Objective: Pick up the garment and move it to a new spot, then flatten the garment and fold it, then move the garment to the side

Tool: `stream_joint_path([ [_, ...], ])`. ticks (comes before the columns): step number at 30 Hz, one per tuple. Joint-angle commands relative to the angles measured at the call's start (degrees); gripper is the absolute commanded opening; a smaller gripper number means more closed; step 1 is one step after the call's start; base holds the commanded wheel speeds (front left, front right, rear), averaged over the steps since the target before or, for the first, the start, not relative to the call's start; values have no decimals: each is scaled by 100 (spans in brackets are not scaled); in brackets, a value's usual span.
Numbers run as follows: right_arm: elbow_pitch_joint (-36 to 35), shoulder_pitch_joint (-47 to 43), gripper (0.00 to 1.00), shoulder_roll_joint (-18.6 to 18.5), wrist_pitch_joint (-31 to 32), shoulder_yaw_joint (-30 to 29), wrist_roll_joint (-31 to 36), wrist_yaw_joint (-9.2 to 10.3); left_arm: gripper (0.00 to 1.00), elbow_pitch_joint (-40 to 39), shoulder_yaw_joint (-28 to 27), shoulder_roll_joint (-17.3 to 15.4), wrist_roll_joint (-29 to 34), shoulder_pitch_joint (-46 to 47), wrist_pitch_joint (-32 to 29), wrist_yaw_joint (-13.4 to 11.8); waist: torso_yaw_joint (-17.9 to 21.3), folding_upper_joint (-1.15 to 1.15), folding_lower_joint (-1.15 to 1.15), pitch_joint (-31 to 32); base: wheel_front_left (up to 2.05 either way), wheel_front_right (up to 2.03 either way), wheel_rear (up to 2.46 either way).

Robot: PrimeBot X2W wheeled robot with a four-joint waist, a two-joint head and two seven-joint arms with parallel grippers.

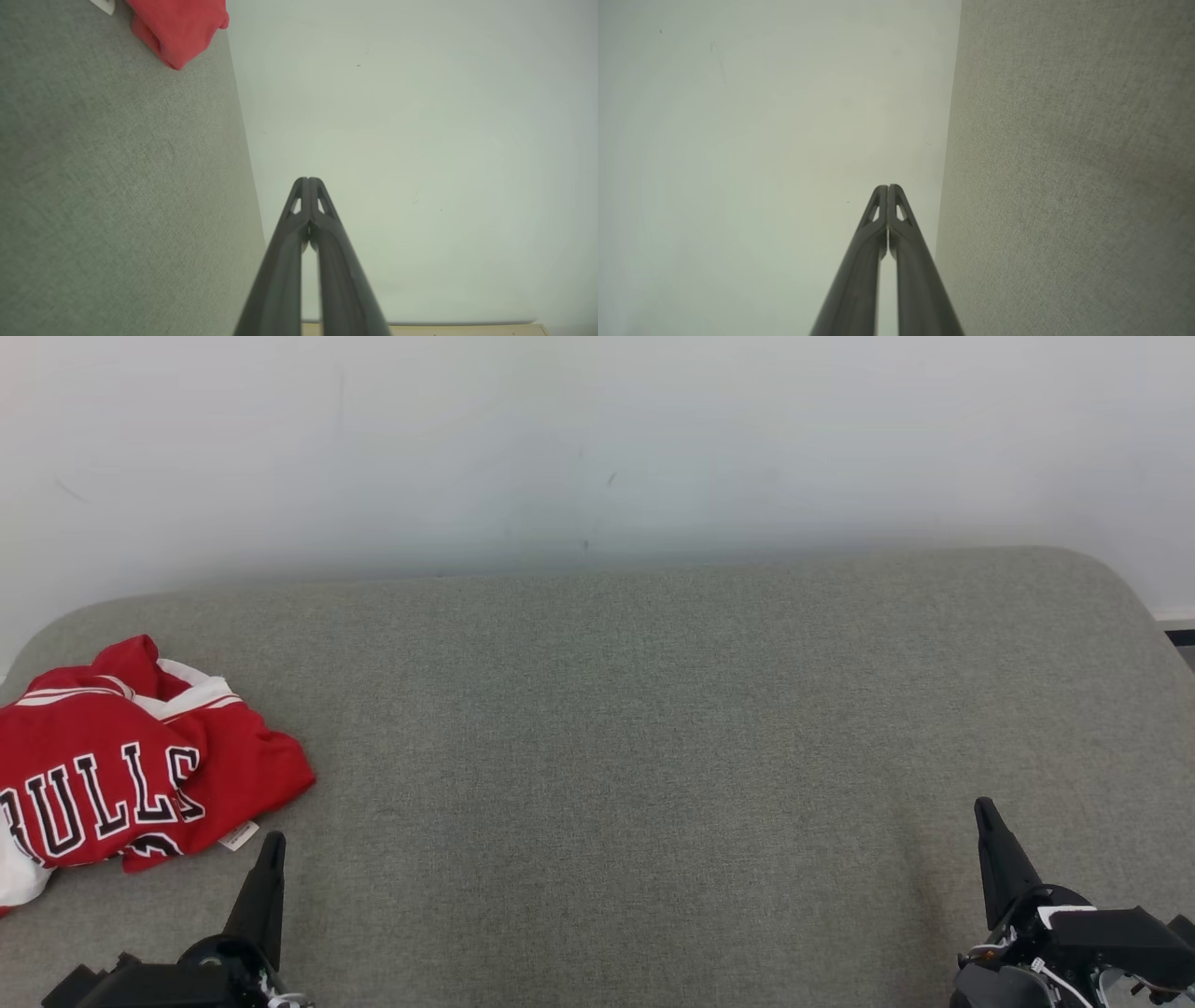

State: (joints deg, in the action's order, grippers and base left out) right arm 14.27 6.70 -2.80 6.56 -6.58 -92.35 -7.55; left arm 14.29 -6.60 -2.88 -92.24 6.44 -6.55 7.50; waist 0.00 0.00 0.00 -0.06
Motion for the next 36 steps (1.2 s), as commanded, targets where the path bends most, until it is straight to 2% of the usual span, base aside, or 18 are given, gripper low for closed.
stream_joint_path([
  [1, 9, -20, 0, -13, 8, -6, -4, 13, 0, 9, -11, 3, -25, 27, -21, 5, 0, 0, 0, 0, 0, 0, 0],
  [17, 9, -20, 0, -13, 8, -6, -4, 13, 0, 8, -10, 3, -25, 27, -21, 5, 0, 0, 0, 0, 0, 0, 0],
  [18, 22, -9, 100, 3, -3, 2, 0, 0, 100, 18, 2, 1, 1, -5, 2, 1, 0, 0, 0, 0, 0, 0, 0],
  [27, 124, -120, 100, 18, -197, 217, 98, 1, 100, 79, 134, 23, 38, -172, 198, 0, 7, 0, 0, 44, 0, 0, 0],
  [36, 165, -130, 100, 13, -422, 388, 566, 1, 100, 58, 230, 18, 328, -260, 421, -14, 11, 0, 0, 101, 0, 0, 0],
])
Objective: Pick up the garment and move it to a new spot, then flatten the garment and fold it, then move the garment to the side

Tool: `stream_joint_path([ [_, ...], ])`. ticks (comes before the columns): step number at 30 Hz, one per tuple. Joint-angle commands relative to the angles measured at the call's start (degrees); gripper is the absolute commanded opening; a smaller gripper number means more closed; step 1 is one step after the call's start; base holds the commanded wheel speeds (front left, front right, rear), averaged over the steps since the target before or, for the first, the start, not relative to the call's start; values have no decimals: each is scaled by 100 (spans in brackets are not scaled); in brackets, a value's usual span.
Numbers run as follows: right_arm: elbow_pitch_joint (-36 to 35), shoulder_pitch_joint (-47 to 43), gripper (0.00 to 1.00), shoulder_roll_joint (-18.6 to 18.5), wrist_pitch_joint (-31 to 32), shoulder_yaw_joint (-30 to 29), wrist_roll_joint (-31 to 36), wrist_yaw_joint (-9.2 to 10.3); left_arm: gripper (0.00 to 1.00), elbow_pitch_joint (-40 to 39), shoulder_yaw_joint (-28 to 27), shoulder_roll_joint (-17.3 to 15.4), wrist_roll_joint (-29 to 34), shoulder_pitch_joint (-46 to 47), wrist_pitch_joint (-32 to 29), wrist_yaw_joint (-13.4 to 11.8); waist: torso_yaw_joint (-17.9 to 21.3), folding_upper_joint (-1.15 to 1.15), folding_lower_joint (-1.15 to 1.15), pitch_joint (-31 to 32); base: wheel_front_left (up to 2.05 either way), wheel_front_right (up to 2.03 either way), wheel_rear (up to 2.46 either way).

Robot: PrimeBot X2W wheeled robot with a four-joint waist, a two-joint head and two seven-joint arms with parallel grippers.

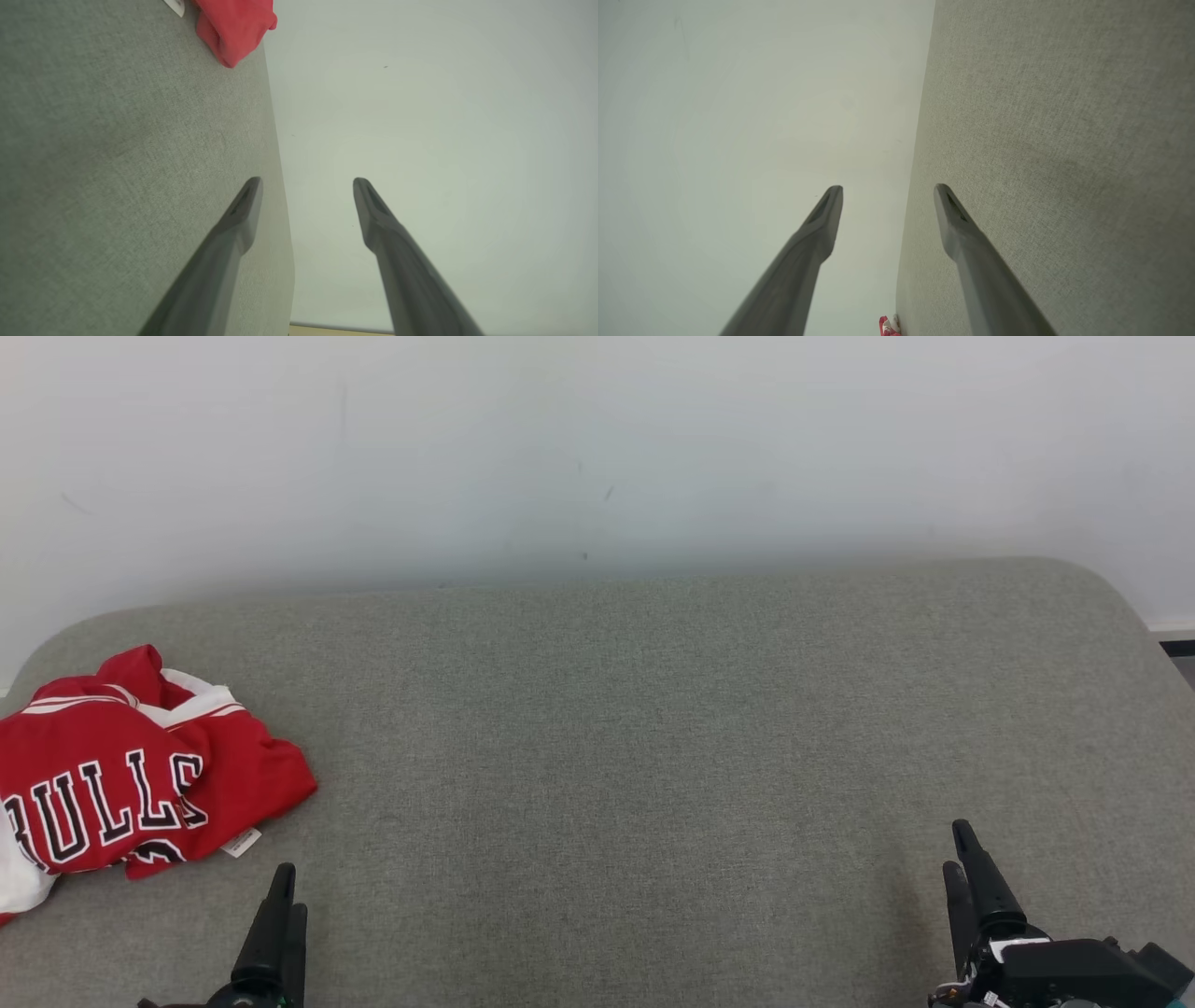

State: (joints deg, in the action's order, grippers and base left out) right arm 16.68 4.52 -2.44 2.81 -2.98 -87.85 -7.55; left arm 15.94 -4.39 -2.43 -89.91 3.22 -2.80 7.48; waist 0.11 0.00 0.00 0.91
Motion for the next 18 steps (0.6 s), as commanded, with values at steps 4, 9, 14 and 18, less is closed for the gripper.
stream_joint_path([
  [4, -60, 79, 100, -24, -148, 66, 570, 2, 100, -125, 9, -28, 431, 24, 148, -51, 1, 0, 0, 32, 0, 0, 0],
  [9, -46, 65, 100, -27, -270, 142, 1118, 2, 100, -209, 28, -30, 917, -38, 268, -123, 3, 0, 0, 67, 0, 0, 0],
  [14, -85, 36, 100, -29, -408, 242, 1888, 3, 100, -298, 133, -33, 1534, -116, 407, -212, -1, 0, 0, 105, 0, 0, 0],
  [18, -106, -3, 100, -31, -497, 311, 2496, 3, 100, -322, 236, -34, 1982, -160, 494, -274, -10, 0, 0, 125, 0, 0, 0],
])
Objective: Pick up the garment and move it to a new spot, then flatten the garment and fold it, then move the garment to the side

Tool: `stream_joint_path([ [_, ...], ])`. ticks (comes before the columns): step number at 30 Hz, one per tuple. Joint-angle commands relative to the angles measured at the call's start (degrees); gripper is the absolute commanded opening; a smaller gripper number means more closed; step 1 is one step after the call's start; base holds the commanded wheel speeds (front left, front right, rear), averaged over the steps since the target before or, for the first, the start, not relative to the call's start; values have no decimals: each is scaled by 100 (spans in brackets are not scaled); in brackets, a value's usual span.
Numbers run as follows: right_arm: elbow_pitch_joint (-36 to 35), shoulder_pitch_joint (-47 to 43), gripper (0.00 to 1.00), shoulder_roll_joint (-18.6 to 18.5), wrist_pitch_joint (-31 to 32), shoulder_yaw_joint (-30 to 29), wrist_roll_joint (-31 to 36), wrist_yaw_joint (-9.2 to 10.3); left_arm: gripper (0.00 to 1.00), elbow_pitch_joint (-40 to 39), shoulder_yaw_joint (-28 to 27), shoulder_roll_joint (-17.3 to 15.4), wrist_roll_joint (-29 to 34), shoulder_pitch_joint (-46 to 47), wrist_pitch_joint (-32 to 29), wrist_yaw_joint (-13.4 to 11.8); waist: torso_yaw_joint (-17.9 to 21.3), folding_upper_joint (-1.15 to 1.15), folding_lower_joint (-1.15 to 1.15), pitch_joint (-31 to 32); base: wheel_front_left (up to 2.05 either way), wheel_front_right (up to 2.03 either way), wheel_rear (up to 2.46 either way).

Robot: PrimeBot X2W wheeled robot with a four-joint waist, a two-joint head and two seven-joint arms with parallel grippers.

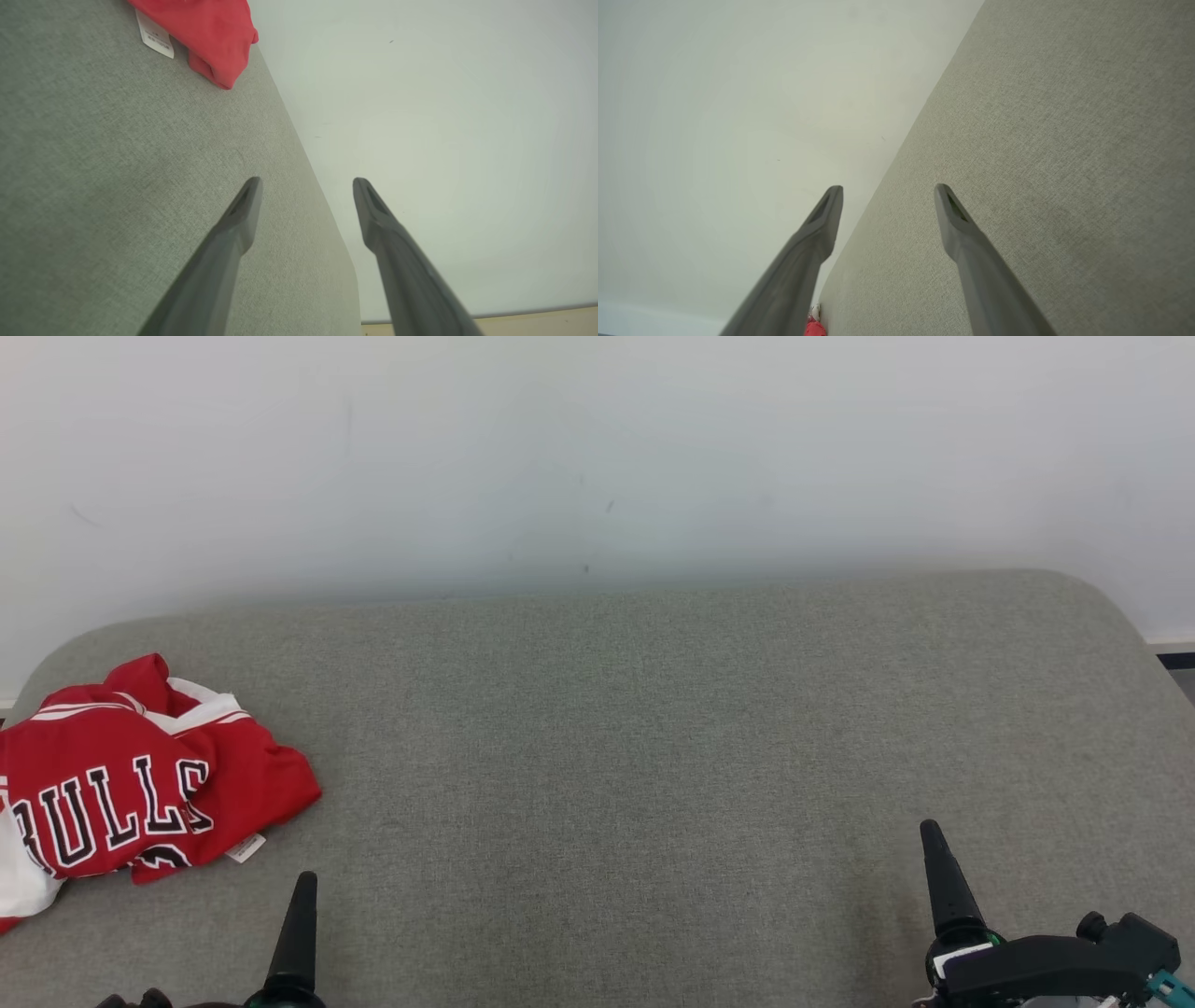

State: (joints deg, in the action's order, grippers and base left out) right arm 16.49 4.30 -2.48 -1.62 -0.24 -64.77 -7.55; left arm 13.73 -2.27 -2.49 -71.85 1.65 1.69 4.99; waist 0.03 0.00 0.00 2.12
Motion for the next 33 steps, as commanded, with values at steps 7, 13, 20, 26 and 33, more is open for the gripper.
stream_joint_path([
  [7, -129, -29, 100, -31, -149, 128, 1087, 4, 100, -91, 162, -34, 1073, -31, 190, -103, -5, 0, 0, 36, 0, 0, 0],
  [13, -174, -67, 100, -33, -198, 176, 1662, 4, 100, -41, 274, -44, 1717, -46, 306, -136, -6, 0, 0, 60, 0, 0, 0],
  [20, -232, -82, 100, -36, -182, 254, 2353, 5, 100, -52, 312, -45, 2382, -43, 432, -236, -14, 0, 0, 82, 0, 0, 0],
  [26, -260, -101, 100, -37, -176, 258, 2833, 5, 100, -58, 350, -60, 2842, -60, 517, -278, -24, 0, 0, 97, 0, 0, 0],
  [33, -299, -168, 100, -39, -182, 257, 3379, 6, 100, -90, 410, -78, 3419, -116, 629, -300, -38, 0, 0, 118, 0, 0, 0],
])
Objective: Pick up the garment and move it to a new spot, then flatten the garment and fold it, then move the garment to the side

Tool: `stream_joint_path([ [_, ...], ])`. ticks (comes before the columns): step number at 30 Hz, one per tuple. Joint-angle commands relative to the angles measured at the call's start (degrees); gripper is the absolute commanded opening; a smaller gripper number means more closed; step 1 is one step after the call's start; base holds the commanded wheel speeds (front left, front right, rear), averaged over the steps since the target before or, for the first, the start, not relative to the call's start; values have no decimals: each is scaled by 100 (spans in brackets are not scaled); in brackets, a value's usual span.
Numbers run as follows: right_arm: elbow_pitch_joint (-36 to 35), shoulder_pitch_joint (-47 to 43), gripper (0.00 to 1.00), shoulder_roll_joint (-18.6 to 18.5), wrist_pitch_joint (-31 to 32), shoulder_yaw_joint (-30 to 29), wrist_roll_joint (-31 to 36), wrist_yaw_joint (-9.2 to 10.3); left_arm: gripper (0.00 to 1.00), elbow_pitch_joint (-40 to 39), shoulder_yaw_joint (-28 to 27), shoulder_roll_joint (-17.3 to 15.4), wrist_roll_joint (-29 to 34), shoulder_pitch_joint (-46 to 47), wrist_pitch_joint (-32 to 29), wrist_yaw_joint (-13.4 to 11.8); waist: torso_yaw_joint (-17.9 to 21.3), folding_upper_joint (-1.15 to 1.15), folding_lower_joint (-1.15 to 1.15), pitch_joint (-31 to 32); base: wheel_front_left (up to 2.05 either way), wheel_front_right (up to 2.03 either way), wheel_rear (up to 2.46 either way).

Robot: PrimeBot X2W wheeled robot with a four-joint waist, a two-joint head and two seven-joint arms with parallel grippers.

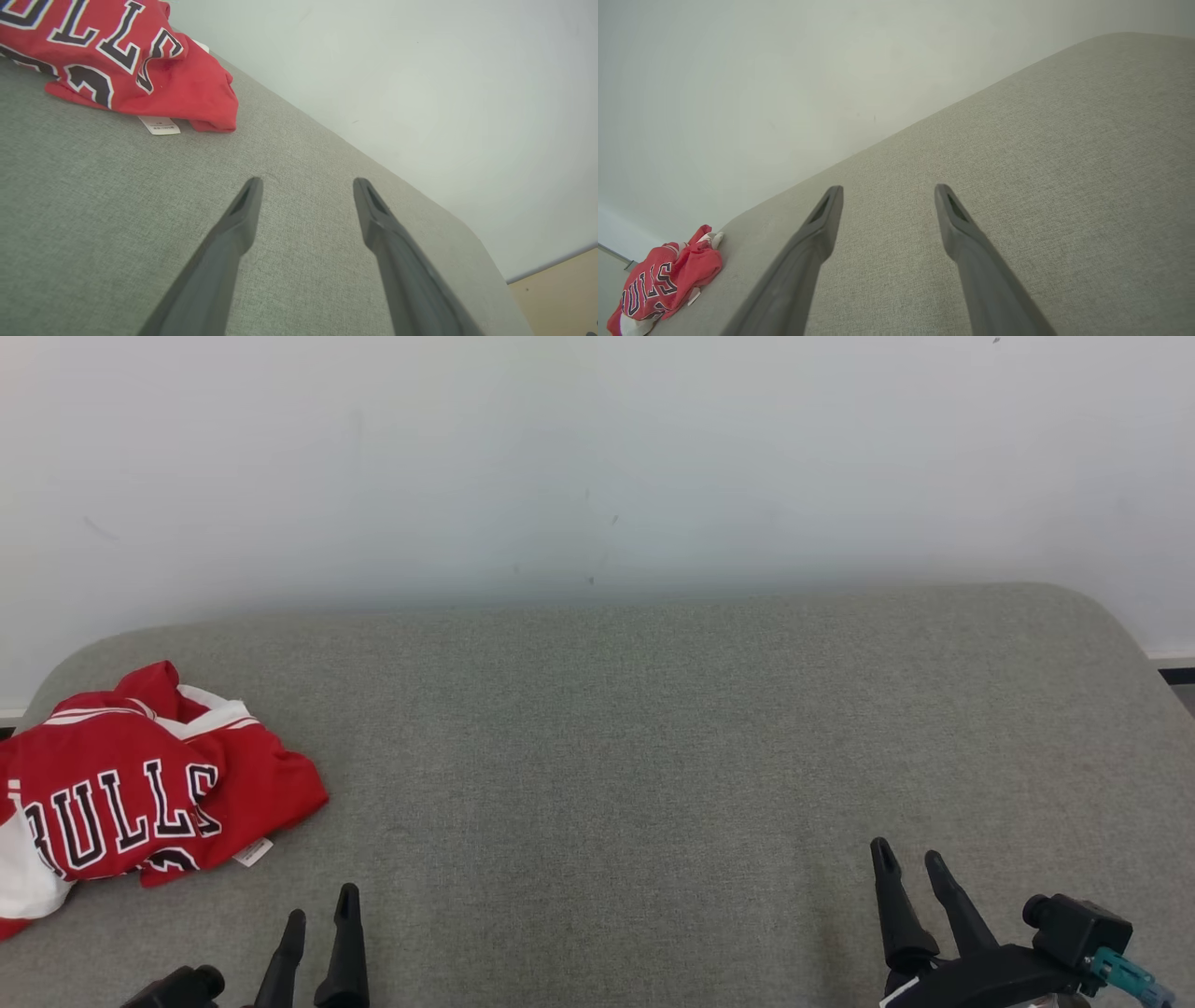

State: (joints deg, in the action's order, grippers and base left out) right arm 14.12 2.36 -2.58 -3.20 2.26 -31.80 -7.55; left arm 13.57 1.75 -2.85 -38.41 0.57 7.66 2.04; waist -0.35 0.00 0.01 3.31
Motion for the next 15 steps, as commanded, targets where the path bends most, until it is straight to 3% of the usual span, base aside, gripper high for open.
stream_joint_path([
  [1, -75, 15, 100, -30, -21, 9, 155, 6, 100, -77, 13, -42, 149, -18, 50, -5, 0, 0, -1, 3, 0, 0, 0],
  [15, -166, -75, 100, -34, -50, 40, 1124, 8, 100, -68, 92, -47, 1081, -90, 257, -69, 7, 0, -1, 52, 0, 0, 0],
])
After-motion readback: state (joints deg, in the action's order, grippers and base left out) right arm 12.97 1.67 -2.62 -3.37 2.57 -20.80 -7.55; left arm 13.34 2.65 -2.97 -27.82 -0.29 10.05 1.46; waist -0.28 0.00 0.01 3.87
